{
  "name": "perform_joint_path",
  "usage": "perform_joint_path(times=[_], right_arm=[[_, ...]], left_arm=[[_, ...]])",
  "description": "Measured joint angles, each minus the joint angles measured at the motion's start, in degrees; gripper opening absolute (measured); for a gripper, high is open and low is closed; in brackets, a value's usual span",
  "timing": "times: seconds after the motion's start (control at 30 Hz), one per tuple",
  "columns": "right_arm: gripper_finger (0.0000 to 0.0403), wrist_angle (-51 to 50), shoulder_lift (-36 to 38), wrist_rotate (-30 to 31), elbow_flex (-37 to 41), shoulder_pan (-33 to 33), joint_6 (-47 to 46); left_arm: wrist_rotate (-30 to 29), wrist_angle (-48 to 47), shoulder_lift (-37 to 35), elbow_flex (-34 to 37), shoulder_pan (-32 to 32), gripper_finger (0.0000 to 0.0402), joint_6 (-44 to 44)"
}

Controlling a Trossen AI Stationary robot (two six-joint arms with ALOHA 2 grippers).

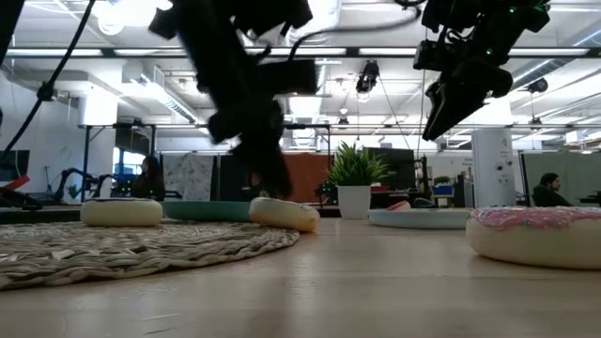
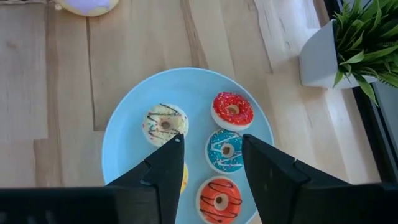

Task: Pick & Place donuts
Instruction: Put the big purple donut into the green plate

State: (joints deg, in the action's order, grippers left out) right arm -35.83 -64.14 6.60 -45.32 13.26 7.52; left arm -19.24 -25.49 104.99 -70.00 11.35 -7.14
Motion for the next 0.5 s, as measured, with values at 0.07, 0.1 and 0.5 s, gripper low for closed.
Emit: perform_joint_path(times=[0.07,0.1,0.5], right_arm=[[0.0149,-0.1,0.0,0.0,0.0,0.0,-0.3],[0.0148,-0.1,0.0,0.0,0.0,0.0,-0.5],[0.0143,-0.2,0.0,0.0,0.0,0.0,-0.5]], left_arm=[[-1.0,-0.3,-0.2,-1.9,0.0,0.0139,1.7],[-1.5,-1.0,-0.2,-2.6,0.0,0.0139,3.0],[-1.1,-2.1,2.6,-1.2,-1.7,0.0139,3.8]])
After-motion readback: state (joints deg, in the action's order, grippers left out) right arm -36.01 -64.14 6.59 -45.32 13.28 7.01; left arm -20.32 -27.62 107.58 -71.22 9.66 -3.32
